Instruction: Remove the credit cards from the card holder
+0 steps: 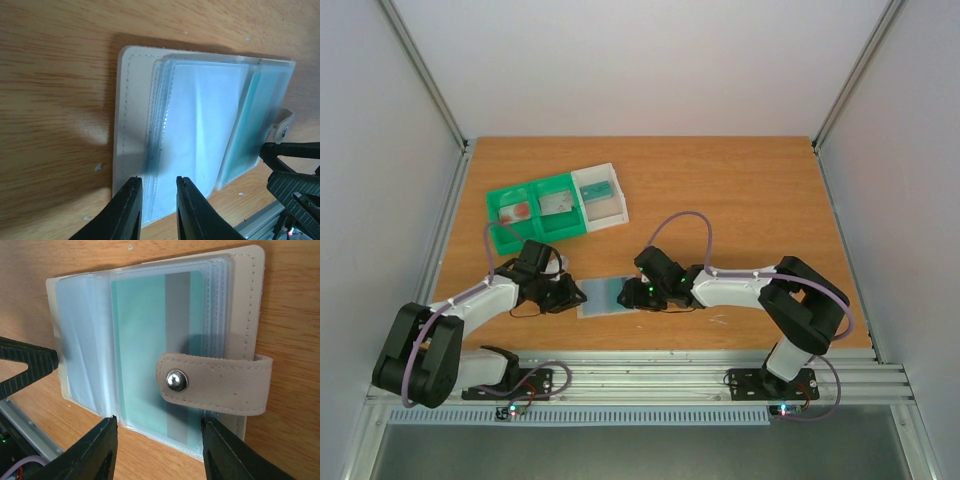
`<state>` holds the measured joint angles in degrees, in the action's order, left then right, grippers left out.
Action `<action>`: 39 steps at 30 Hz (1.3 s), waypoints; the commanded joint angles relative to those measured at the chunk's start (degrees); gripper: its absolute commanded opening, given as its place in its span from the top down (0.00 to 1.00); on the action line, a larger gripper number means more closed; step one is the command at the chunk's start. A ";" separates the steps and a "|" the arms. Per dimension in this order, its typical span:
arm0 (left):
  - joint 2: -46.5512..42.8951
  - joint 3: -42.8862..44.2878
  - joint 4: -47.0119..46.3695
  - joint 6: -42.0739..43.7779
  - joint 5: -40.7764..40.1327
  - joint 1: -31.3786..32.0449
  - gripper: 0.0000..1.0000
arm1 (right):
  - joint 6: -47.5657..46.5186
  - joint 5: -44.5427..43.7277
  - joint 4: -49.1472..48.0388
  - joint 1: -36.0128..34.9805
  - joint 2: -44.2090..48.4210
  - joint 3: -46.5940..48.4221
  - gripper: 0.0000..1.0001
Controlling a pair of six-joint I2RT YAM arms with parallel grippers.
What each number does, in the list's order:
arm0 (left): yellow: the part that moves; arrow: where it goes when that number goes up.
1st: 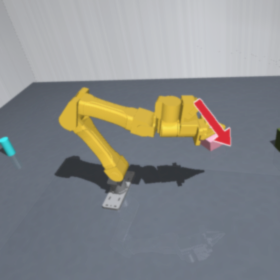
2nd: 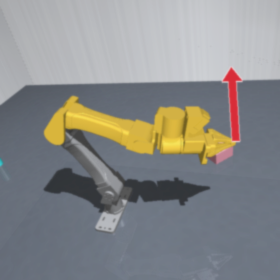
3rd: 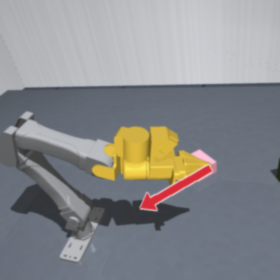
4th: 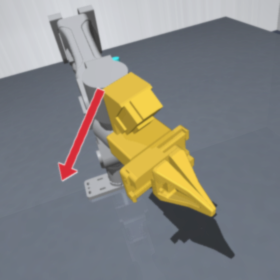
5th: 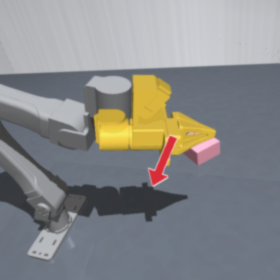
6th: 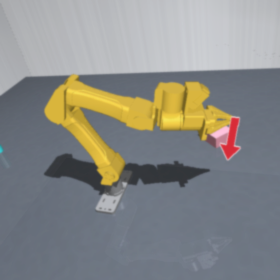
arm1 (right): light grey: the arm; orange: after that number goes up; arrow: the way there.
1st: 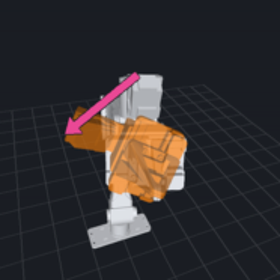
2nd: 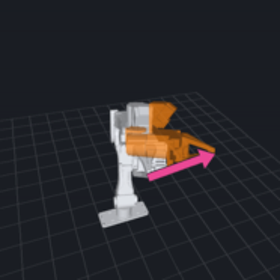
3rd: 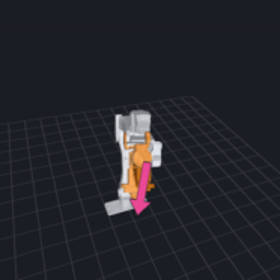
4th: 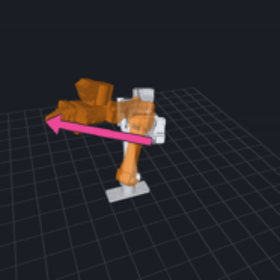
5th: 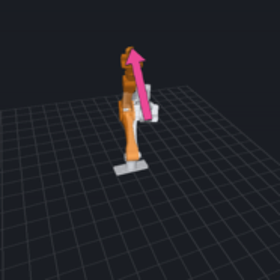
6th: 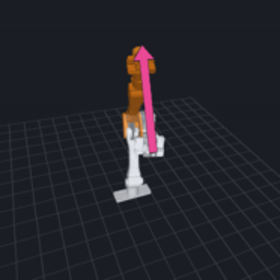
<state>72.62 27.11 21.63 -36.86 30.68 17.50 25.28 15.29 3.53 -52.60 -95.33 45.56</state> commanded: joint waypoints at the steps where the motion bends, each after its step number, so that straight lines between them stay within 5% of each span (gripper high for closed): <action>1: 0.51 -0.86 -2.99 0.49 0.03 0.30 0.79 | 0.93 0.32 -1.89 0.06 -0.89 0.73 0.52; 39: 0.65 -1.95 -4.56 -1.30 0.87 0.38 0.82 | 2.71 -1.40 -3.35 0.04 -2.09 -0.70 0.52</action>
<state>72.86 25.39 19.22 -38.11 30.85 17.50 27.27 13.93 0.91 -52.60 -96.12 45.47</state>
